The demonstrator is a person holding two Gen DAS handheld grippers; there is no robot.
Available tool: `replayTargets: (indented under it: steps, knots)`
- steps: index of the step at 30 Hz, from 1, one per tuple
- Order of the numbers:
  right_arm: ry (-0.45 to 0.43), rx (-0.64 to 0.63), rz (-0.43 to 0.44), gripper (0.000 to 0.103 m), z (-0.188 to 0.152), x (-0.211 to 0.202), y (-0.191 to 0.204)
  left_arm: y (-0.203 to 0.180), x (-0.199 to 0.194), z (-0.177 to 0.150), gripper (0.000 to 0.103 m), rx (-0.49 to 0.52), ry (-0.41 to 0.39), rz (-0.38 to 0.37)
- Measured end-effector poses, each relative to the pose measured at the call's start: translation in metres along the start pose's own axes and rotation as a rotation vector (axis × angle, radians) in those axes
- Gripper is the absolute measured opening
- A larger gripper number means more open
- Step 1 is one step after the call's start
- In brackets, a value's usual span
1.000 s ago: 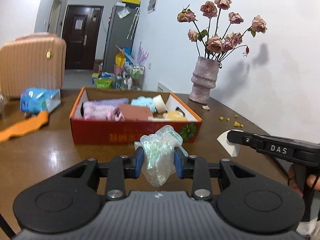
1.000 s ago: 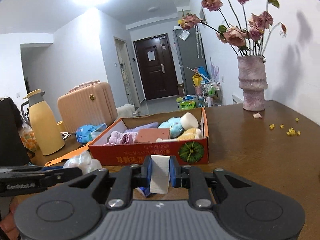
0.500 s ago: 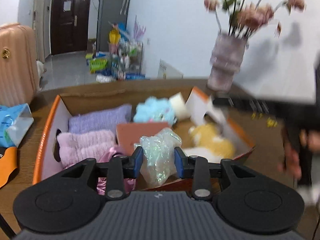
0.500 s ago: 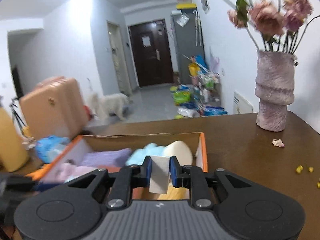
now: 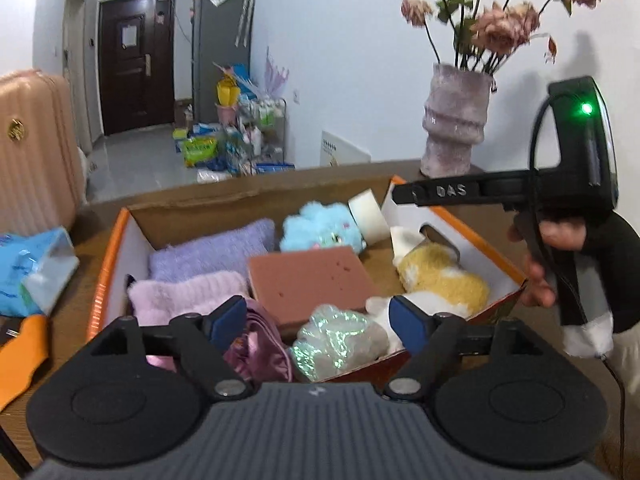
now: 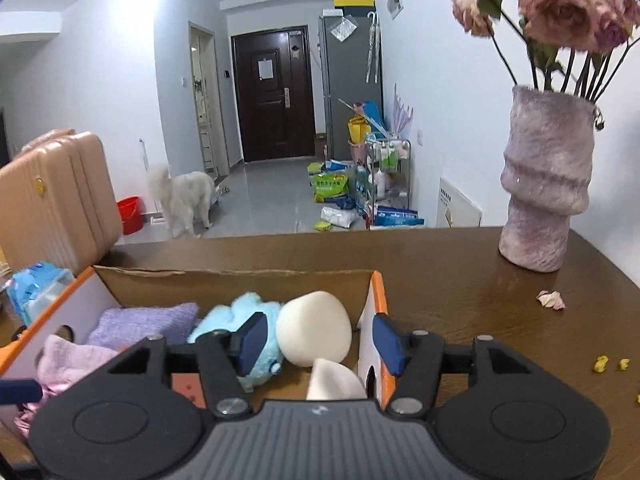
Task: Organize soft objects
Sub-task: 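Lower the plastic bundle and tissue into the box and open both tools, then move both tools back toward the blue tissue pack on the table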
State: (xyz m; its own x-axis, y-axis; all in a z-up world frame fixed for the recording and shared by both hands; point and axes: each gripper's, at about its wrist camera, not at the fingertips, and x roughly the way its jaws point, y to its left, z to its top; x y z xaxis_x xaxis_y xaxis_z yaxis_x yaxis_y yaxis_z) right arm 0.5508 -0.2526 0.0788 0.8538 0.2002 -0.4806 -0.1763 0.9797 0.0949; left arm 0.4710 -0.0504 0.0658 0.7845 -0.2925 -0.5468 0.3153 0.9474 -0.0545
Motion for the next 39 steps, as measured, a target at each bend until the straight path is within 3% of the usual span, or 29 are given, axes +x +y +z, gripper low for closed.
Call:
replayTargets:
  steps: [7,10,13,16,21,28,34,36,39]
  knots:
    - [-0.091,-0.018,0.048,0.06,0.005,-0.082,0.003,-0.003,-0.065,-0.002,0.085,0.014,-0.069,0.032]
    - [-0.117,-0.024,0.07,0.065,-0.007,-0.125,0.004,-0.004,-0.098,-0.018,0.085,-0.004,-0.085,0.047]
    - [-0.126,-0.02,0.101,0.072,-0.035,-0.168,0.006,-0.01,-0.133,-0.045,0.086,-0.041,-0.087,0.062]
    - [-0.101,-0.035,0.138,0.072,-0.075,-0.203,0.014,-0.022,-0.171,-0.078,0.088,-0.063,-0.101,0.027]
    - [-0.018,0.001,0.16,0.072,-0.142,-0.24,0.024,-0.04,-0.202,-0.116,0.088,-0.105,-0.079,0.021]
    - [0.043,0.036,0.181,0.072,-0.183,-0.257,0.03,-0.055,-0.204,-0.129,0.088,-0.082,-0.039,0.021]
    - [0.04,0.104,0.193,0.07,-0.187,-0.253,0.021,-0.053,-0.173,-0.132,0.088,-0.128,0.004,-0.063]
    - [0.044,0.118,0.194,0.066,-0.184,-0.245,0.02,-0.046,-0.149,-0.13,0.077,-0.203,0.068,-0.059]
    - [0.061,0.12,0.192,0.062,-0.18,-0.227,0.02,-0.038,-0.124,-0.125,0.069,-0.273,0.079,-0.078]
